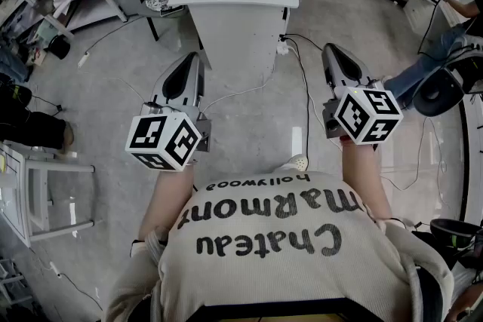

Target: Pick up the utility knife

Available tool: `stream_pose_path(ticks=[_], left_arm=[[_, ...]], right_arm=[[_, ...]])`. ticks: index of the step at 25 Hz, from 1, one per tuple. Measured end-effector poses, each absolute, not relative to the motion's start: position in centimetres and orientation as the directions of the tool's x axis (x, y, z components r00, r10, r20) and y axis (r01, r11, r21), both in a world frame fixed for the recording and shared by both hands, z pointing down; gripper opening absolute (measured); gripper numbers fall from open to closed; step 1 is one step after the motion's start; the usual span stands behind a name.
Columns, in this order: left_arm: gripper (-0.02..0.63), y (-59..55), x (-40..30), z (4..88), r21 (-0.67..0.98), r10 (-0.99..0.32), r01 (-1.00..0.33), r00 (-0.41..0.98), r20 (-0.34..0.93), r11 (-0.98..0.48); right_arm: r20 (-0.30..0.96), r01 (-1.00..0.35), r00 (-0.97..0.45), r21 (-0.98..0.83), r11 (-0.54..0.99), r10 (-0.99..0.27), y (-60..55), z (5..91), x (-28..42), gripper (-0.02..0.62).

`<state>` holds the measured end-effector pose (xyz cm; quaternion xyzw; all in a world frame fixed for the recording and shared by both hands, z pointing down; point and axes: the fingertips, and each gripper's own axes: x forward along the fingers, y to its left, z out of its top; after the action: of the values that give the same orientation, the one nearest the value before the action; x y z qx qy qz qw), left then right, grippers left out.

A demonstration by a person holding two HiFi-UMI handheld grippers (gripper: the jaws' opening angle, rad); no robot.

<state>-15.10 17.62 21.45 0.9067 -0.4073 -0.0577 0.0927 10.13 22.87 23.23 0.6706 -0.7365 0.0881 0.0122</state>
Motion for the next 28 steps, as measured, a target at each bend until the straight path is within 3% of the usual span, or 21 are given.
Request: stream_pose_path(ticks=[8, 16, 28], left_arm=[[0.0, 17.3, -15.7, 22.0, 0.234, -0.756, -0.732, 0.655, -0.018, -0.64], [0.0, 16.2, -15.6, 23.9, 0.27, -0.767, -0.74, 0.641, 0.009, -0.616], [0.0, 7.6, -12.6, 23.4, 0.293, -0.777, -0.743, 0.63, -0.001, -0.602]], right_arm=[[0.163, -0.99, -0.098, -0.118, 0.079, -0.982, 22.3, 24.0, 10.0, 0.003], [0.157, -0.952, -0.133, -0.296, 0.082, -0.979, 20.5, 26.0, 11.1, 0.003], [0.177, -0.95, -0.174, -0.288, 0.118, -0.969, 9.9, 27.2, 14.2, 0.003]])
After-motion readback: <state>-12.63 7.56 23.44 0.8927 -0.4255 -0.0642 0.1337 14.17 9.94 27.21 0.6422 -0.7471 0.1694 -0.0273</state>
